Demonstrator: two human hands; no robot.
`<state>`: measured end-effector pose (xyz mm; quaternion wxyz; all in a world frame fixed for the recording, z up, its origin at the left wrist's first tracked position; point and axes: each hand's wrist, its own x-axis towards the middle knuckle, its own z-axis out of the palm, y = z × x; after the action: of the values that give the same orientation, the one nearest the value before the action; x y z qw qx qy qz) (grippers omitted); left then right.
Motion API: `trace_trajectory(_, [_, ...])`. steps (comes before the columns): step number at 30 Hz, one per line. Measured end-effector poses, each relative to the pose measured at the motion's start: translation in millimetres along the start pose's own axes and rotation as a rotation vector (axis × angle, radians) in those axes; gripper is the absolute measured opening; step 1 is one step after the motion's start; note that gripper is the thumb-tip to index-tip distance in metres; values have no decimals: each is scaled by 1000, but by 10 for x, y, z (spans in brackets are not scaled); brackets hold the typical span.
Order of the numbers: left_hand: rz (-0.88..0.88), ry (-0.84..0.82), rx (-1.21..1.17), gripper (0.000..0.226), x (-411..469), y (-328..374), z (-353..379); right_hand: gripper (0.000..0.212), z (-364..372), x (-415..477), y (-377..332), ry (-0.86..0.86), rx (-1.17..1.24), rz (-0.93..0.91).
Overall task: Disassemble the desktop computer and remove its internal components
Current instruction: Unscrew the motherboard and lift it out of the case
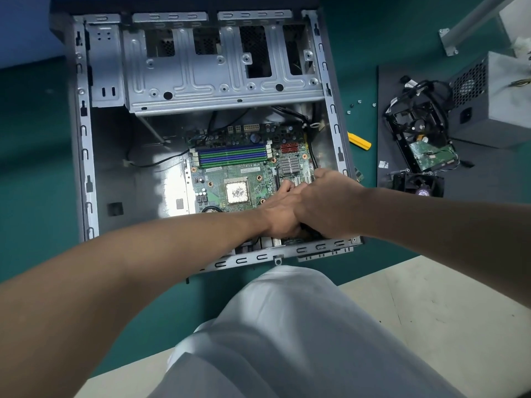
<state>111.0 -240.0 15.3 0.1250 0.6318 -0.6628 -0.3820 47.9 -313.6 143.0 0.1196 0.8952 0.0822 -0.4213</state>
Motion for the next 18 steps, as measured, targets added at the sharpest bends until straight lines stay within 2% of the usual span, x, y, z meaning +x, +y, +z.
trace_trajectory(4, [119,69,114,35,-18,34,-37,19,-4,-29,55,-49,4,3])
trace_trajectory(10, [82,41,89,20,-12,13,-18,15,-15,-25,6,3,4,10])
trace_trajectory(16, [129,87,155,40,-10,36,-22,16,24,-38,50,-21,-20,7])
trace_trajectory(18, [98,67,138,37,-3,17,-9,17,20,-33,25,-15,-27,11])
